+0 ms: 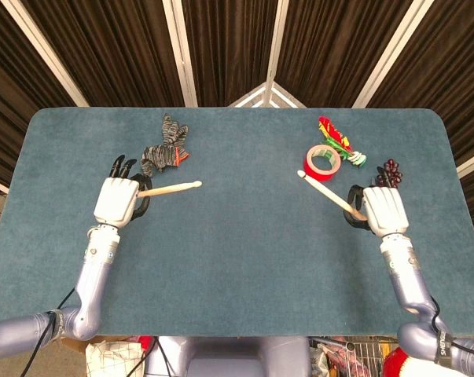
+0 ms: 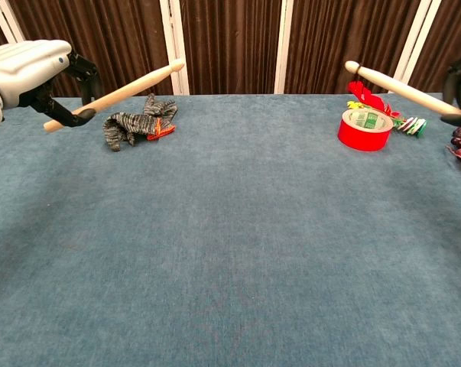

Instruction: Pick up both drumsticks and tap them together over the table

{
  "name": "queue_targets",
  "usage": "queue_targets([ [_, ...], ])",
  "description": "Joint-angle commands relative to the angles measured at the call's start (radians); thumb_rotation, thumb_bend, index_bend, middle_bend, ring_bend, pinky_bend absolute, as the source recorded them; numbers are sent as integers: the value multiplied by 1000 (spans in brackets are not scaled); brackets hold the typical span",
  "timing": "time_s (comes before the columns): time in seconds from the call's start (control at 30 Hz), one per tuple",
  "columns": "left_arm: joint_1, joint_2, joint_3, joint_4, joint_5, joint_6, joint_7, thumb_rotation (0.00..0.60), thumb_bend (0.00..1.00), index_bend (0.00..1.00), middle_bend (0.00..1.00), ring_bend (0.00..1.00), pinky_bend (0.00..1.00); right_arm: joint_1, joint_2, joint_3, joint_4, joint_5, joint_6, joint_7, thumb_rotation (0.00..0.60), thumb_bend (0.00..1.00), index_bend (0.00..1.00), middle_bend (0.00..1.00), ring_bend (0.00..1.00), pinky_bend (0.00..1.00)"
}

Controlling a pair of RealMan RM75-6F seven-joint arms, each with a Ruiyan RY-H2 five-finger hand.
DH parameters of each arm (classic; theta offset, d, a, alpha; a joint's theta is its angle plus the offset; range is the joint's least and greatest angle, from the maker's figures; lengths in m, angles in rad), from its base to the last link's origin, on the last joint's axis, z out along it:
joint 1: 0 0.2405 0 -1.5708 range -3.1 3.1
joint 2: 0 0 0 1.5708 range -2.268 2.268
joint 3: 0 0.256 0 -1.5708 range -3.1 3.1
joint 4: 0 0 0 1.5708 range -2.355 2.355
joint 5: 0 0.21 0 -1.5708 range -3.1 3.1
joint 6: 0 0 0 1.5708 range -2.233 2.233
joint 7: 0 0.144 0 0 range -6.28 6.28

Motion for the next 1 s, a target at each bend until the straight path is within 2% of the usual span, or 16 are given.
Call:
queue_targets([
  [0.03,9,-23,-2,14,53,12,-60,600,626,648,629,127,0,25,-4,23,-38,44,-19,-22,600,475,850,699,557,36],
  [0.57,20,-156,-25,114,142,21,-194,600,623,654,635,127,0,126,-64,59,-198,223,-49,-112,600,476,852,701,561,36],
  [1.0,3,-254,-49,158,182,25,-197,600,611,655,635,127,0,228,-113,109,-219,388,-23,-192,600,477,853,701,562,36],
])
